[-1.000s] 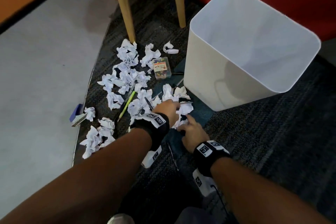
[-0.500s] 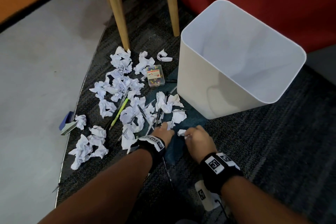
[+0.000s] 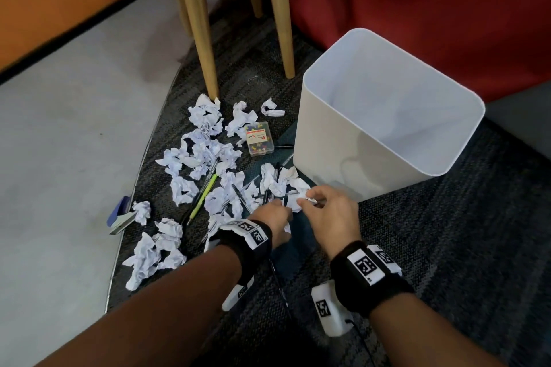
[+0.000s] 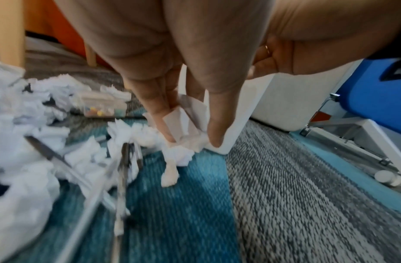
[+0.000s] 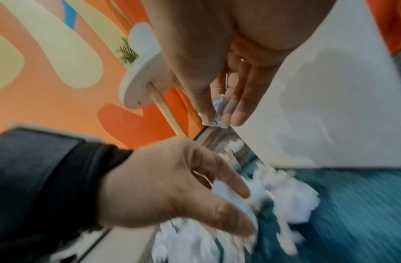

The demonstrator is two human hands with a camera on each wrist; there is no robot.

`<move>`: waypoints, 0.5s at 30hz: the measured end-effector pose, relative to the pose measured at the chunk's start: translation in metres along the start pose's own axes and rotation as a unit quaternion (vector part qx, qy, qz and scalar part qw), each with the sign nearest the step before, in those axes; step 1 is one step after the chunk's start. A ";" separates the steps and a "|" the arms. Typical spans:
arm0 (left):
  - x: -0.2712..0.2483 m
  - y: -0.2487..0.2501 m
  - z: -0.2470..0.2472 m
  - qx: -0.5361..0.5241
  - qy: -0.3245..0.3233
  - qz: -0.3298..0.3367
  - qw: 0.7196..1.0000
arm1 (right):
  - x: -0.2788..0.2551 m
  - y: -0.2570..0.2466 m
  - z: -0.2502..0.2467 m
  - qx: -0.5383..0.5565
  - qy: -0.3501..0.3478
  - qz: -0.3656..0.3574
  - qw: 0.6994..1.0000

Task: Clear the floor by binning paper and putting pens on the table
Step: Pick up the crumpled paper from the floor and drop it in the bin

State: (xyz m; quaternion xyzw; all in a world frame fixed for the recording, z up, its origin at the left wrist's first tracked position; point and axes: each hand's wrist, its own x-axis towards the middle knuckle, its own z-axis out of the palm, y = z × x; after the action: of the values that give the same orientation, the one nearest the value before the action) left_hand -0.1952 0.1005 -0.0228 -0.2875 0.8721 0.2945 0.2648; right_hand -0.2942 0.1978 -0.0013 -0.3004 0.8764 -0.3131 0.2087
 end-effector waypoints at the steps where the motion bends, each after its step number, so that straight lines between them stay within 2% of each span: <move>1: -0.004 -0.001 -0.009 0.000 0.007 0.006 1.000 | 0.002 -0.009 -0.006 0.013 0.011 -0.005 1.000; 8: -0.039 0.001 -0.076 -0.013 0.068 0.031 0.997 | 0.011 -0.074 -0.068 0.133 0.091 -0.072 0.984; 15: -0.074 0.032 -0.118 -0.091 0.188 0.143 0.967 | 0.015 -0.102 -0.123 0.109 0.268 -0.160 0.944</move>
State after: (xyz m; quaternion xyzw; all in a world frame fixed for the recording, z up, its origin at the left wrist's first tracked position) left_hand -0.1995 0.0689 0.1165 -0.2326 0.9080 0.3478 0.0238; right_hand -0.3330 0.1761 0.1531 -0.3170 0.8009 -0.5051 -0.0552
